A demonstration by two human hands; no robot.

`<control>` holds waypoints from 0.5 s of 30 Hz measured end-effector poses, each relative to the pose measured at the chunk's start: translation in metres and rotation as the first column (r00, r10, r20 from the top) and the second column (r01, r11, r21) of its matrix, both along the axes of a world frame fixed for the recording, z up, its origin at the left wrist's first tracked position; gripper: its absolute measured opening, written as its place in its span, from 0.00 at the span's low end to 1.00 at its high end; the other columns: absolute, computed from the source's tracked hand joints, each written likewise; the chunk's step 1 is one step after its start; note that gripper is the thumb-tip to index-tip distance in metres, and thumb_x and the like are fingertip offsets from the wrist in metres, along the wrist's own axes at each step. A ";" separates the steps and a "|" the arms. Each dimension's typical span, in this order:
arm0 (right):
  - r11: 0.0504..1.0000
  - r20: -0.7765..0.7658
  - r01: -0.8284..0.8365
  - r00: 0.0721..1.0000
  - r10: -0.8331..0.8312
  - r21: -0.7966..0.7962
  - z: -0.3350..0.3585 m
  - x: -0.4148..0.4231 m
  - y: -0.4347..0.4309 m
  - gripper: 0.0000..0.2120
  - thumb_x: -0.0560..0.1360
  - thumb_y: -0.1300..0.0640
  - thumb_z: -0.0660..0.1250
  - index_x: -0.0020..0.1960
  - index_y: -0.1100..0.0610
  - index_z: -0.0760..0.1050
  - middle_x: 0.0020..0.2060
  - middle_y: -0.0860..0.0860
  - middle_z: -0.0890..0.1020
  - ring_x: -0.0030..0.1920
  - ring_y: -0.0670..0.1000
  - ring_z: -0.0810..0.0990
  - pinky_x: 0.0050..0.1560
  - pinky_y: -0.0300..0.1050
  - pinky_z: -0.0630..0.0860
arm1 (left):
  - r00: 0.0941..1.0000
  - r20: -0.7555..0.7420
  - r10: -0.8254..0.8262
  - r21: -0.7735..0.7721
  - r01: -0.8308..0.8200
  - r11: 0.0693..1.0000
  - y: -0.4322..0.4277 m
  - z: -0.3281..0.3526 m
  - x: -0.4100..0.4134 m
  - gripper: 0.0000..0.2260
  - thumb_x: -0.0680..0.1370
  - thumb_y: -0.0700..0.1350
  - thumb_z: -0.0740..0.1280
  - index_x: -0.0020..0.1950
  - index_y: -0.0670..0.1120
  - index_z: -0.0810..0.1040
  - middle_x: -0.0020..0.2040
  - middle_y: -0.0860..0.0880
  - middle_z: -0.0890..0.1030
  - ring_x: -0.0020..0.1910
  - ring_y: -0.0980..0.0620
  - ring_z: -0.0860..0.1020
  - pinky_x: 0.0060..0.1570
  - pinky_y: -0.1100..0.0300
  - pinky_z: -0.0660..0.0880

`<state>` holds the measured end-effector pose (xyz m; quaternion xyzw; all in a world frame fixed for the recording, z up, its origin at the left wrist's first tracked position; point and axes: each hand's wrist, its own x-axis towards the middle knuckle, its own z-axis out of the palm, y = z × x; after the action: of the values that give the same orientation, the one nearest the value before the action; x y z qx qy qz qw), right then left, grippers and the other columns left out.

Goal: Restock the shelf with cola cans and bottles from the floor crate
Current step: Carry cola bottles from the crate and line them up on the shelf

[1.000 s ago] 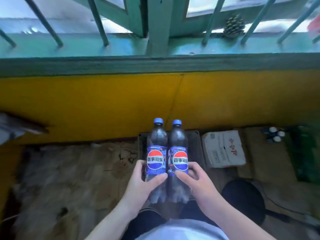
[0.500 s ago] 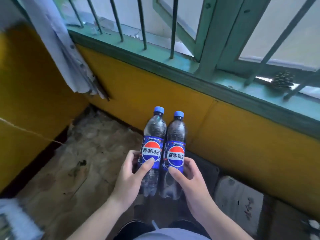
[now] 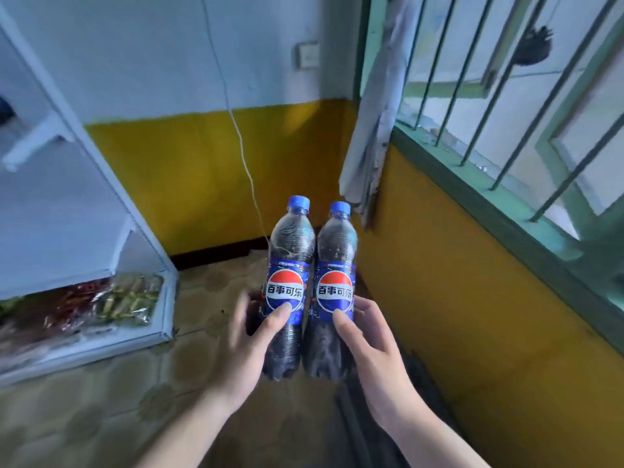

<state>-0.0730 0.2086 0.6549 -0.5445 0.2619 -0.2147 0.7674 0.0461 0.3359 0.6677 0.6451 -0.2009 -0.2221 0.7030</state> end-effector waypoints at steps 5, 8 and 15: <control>0.966 0.072 -0.241 0.966 0.248 -0.088 0.021 0.077 0.076 0.17 0.75 0.56 0.69 0.62 0.62 0.75 0.54 0.56 0.86 0.54 0.52 0.85 0.51 0.41 0.81 | 0.973 0.094 0.212 -0.052 -0.208 0.977 0.108 0.015 0.047 0.18 0.74 0.51 0.72 0.60 0.44 0.76 0.54 0.46 0.85 0.54 0.49 0.84 0.48 0.63 0.78; 0.928 0.104 -0.353 0.925 0.365 -0.114 0.029 0.124 0.133 0.16 0.77 0.55 0.72 0.62 0.61 0.76 0.56 0.56 0.85 0.58 0.56 0.84 0.57 0.46 0.81 | 0.943 0.108 0.314 -0.082 -0.307 0.948 0.177 0.026 0.075 0.15 0.76 0.46 0.70 0.60 0.43 0.76 0.54 0.44 0.85 0.53 0.49 0.84 0.50 0.61 0.79; 0.824 0.130 -0.534 0.819 0.560 -0.188 0.039 0.214 0.251 0.19 0.74 0.52 0.72 0.61 0.59 0.77 0.56 0.54 0.85 0.60 0.56 0.83 0.62 0.51 0.80 | 0.851 0.170 0.497 -0.129 -0.481 0.867 0.309 0.040 0.125 0.17 0.75 0.47 0.72 0.61 0.43 0.75 0.54 0.46 0.85 0.53 0.50 0.83 0.52 0.59 0.80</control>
<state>0.1413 0.4593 0.6940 -0.6289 0.0082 -0.0513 0.7758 0.1712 0.6447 0.7078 0.6645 -0.1078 0.0377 0.7385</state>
